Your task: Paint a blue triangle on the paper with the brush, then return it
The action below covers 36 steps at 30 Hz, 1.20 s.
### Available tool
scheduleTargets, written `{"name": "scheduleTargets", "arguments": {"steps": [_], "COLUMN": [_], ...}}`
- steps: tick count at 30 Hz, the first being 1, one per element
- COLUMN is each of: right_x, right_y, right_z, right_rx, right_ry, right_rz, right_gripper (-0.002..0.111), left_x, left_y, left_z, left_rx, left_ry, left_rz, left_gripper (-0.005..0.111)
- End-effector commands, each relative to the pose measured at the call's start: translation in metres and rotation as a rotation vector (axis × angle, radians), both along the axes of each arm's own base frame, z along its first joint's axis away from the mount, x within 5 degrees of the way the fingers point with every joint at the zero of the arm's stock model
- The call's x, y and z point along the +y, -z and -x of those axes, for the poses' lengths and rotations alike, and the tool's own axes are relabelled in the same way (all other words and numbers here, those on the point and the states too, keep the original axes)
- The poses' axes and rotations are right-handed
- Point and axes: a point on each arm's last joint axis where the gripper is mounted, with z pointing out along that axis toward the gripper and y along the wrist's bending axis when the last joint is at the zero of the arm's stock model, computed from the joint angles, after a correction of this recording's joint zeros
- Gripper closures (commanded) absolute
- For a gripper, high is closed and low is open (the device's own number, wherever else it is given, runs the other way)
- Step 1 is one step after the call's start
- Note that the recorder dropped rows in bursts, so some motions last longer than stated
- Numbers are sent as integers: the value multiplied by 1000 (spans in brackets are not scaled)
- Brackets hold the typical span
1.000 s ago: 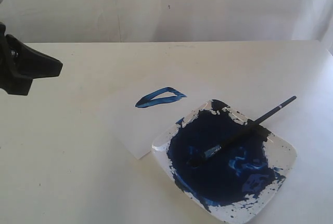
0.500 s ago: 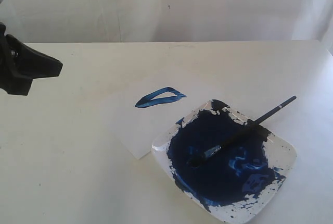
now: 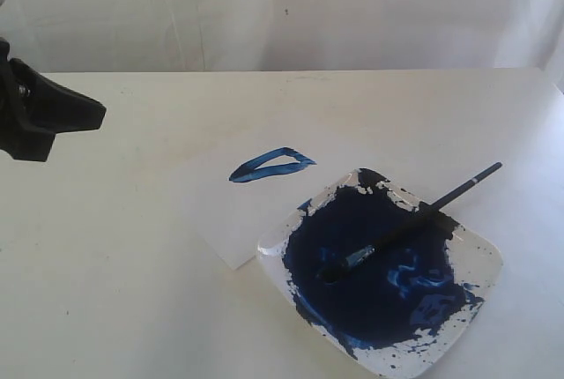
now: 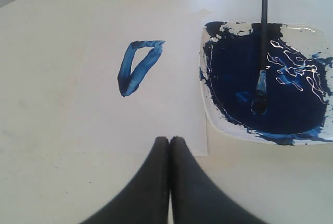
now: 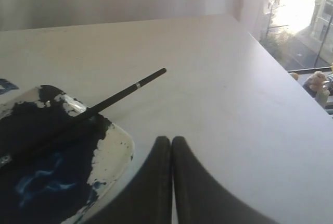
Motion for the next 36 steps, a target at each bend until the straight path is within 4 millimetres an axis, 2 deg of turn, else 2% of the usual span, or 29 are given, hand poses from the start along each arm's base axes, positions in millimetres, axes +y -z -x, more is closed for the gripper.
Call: {"name": "scheduleTargets", "arguments": {"steps": [1,18,36], "right_x": [5,10,10], "right_y": [0,0,0], "right_z": [1,2,2], "right_rx": [-9,-7,-6], "right_ry": [-92,-177,-177], "right_rz": [-20,-29,-35], "right_gripper": [108,108,108], "left_x": [-1,-1,-1], "left_y": [-1,-1,-1], "left_z": [3,3,3], "left_rx": [8,8,8], "left_ry": [6,6,6], "left_rz": [18,18,18], "left_gripper": [107,107,107]}}
